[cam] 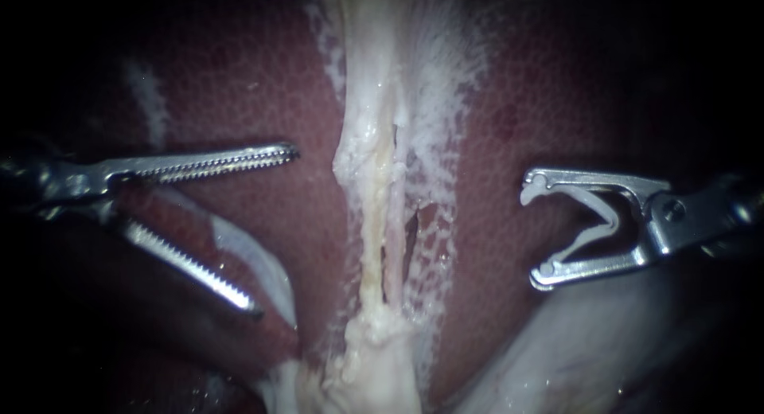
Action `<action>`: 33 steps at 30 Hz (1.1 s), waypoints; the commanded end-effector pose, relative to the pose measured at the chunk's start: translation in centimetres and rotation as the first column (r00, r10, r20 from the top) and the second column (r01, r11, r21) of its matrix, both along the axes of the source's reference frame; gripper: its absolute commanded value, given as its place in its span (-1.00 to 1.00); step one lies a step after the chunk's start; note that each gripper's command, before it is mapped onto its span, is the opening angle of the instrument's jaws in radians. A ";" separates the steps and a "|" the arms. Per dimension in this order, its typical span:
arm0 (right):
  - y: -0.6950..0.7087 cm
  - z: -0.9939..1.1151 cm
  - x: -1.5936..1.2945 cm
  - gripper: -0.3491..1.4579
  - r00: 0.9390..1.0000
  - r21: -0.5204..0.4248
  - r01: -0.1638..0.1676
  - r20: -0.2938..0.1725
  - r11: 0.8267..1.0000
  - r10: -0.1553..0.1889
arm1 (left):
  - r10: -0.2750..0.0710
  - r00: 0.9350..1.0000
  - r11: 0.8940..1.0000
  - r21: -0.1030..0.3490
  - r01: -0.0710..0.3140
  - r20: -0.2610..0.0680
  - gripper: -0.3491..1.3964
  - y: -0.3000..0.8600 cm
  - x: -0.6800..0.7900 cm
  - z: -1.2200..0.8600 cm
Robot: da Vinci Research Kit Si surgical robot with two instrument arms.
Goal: Grabbing gallbladder
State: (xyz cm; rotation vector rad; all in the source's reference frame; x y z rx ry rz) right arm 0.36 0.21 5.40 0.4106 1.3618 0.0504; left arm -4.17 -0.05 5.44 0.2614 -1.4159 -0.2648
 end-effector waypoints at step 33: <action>0.00 -0.01 0.00 0.04 1.000 0.000 0.001 0.000 1.000 -0.001 | -0.133 0.977 0.969 0.184 0.164 -0.167 0.35 0.21 -0.35 0.01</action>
